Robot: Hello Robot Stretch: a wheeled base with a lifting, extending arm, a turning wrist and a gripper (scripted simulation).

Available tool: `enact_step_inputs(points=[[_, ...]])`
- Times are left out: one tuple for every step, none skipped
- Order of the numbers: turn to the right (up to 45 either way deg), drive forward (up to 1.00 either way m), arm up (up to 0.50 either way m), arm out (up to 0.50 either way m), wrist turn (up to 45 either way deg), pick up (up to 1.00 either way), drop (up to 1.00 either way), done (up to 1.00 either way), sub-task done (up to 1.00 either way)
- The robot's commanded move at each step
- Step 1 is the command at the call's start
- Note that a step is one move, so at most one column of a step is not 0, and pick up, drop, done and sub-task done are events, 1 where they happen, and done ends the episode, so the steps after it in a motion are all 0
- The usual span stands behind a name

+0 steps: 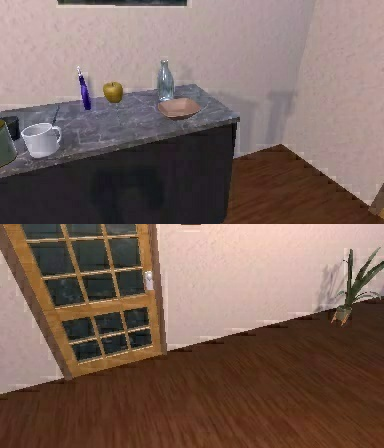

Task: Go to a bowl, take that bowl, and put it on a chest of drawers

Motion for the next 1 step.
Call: enact_step_inputs(points=[[6.0, 0.0, 0.0, 0.0, 0.0, 0.0, 0.0, 0.0, 0.0]])
